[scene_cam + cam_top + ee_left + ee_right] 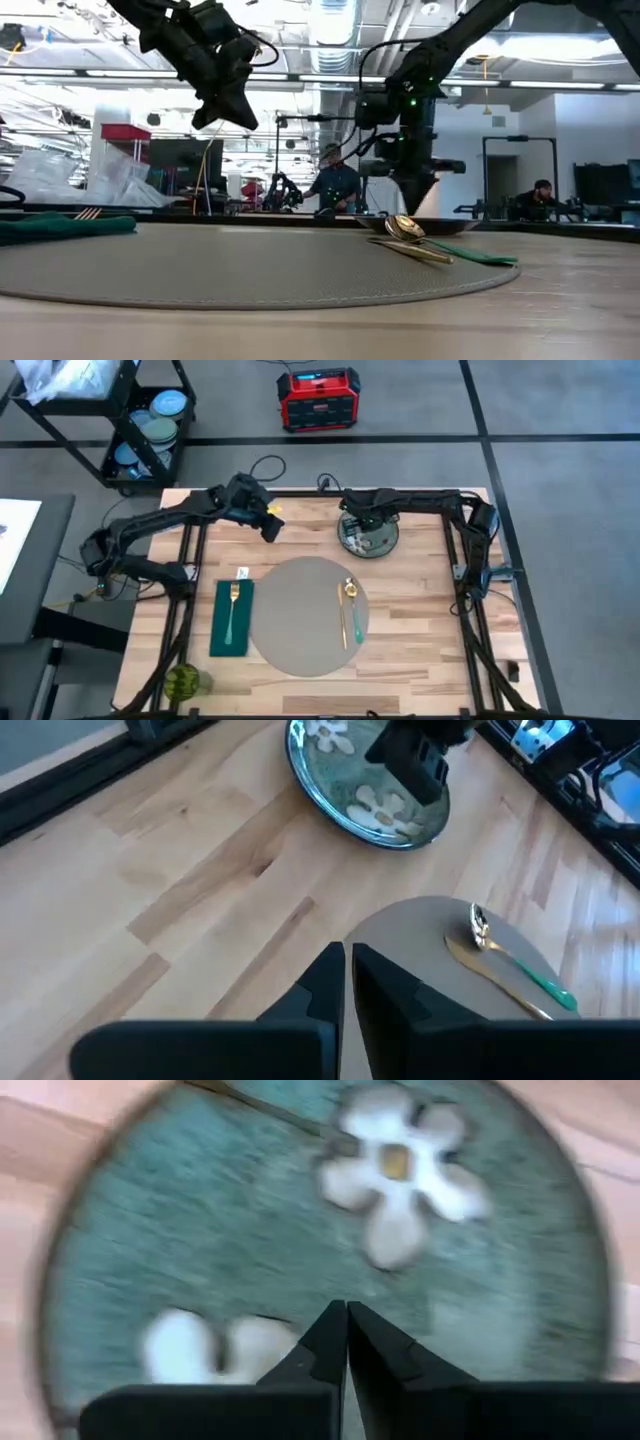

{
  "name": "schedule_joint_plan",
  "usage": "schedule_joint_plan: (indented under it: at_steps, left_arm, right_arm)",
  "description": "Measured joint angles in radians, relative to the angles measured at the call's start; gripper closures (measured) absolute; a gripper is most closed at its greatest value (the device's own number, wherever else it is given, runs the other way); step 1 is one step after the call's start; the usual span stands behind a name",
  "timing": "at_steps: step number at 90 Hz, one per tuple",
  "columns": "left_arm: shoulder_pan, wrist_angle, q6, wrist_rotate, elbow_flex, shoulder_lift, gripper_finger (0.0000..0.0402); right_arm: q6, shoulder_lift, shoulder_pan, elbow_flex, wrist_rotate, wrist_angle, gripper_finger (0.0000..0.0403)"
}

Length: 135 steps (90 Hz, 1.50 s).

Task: Set table place
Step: Put the green plate on the gray table placemat

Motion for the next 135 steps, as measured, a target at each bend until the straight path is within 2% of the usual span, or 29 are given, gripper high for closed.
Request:
schedule_joint_plan:
  at_steps: [19, 29, 46, 67, 79, 94, 101, 111, 119, 135]
  left_arm:
    - [-0.002, 0.004, -0.001, 0.0, 0.0, 0.0, 0.0395]
    - [-0.002, 0.0, 0.0, 0.0, 0.0, 0.0, 0.0395]
    - [-0.003, 0.01, -0.002, 0.0, 0.0, 0.0, 0.0395]
    - [-0.003, 0.075, -0.007, 0.0, 0.0, 0.0, 0.0395]
    - [-0.003, 0.158, -0.085, 0.01, 0.0, 0.028, 0.0395]
    - [0.002, 0.303, -0.181, 0.101, 0.0, 0.158, 0.0376]
    - [0.002, 0.388, -0.216, 0.149, 0.0, 0.24, 0.0359]
    - [0.005, 0.483, -0.26, 0.226, 0.0, 0.35, 0.0327]
    - [0.01, 0.485, -0.276, 0.287, 0.0, 0.407, 0.0297]
    - [0.029, 0.477, -0.323, 0.307, -0.001, 0.456, 0.0236]
  right_arm:
    - [0.033, 0.009, 0.024, -0.084, -0.061, 0.122, 0.0403]
    - [0.038, 0.011, 0.039, -0.084, -0.07, 0.17, 0.0403]
    - [0.026, 0.016, 0.04, -0.074, -0.175, 0.306, 0.0403]
    - [-0.014, 0.022, 0.056, -0.069, -0.226, 0.415, 0.0403]
    - [-0.105, -0.013, 0.082, -0.001, -0.243, 0.391, 0.0403]
    - [-0.132, -0.128, 0.023, 0.047, -0.165, 0.229, 0.0397]
    - [-0.147, -0.148, -0.017, 0.043, -0.144, 0.128, 0.0378]
    - [-0.185, -0.162, -0.074, 0.044, -0.159, 0.024, 0.0328]
    - [-0.221, -0.157, -0.113, 0.044, -0.176, -0.014, 0.0276]
    - [-0.234, -0.144, -0.164, 0.042, -0.229, -0.009, 0.0172]
